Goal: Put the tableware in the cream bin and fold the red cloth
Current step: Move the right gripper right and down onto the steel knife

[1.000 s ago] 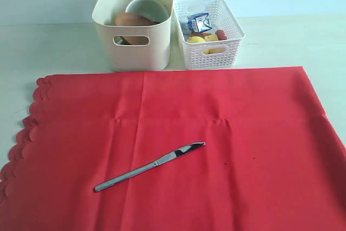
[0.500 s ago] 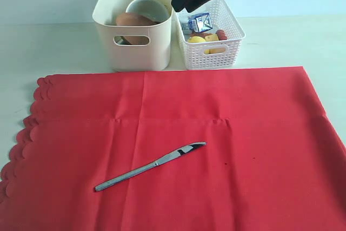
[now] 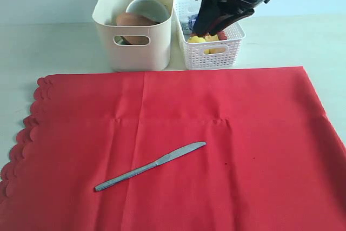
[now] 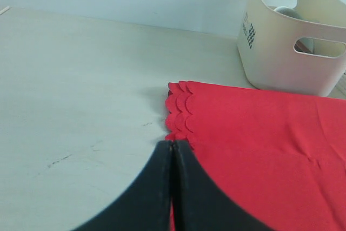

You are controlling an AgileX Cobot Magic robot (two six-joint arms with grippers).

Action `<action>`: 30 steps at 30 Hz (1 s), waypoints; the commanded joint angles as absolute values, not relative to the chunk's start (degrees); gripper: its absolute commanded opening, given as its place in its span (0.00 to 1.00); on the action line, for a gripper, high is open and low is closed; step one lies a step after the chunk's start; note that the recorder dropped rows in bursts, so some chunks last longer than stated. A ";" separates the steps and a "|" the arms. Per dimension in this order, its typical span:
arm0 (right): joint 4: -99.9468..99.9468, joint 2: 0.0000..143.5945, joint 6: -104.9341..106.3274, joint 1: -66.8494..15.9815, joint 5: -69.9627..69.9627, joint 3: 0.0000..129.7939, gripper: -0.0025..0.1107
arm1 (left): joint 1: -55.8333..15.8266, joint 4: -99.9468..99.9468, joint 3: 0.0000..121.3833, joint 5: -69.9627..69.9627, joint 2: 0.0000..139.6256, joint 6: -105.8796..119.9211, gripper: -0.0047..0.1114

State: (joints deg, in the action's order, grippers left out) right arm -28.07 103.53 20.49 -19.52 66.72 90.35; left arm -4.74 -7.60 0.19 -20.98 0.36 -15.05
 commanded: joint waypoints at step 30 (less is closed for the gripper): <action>-40.14 91.77 49.91 -33.64 62.97 68.95 0.29 | -4.65 -7.19 0.00 -20.72 0.00 -14.87 0.04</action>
State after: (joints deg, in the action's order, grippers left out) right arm -39.93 90.57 48.10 -31.73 62.89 69.21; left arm -4.74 -7.60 0.19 -20.98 0.36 -15.05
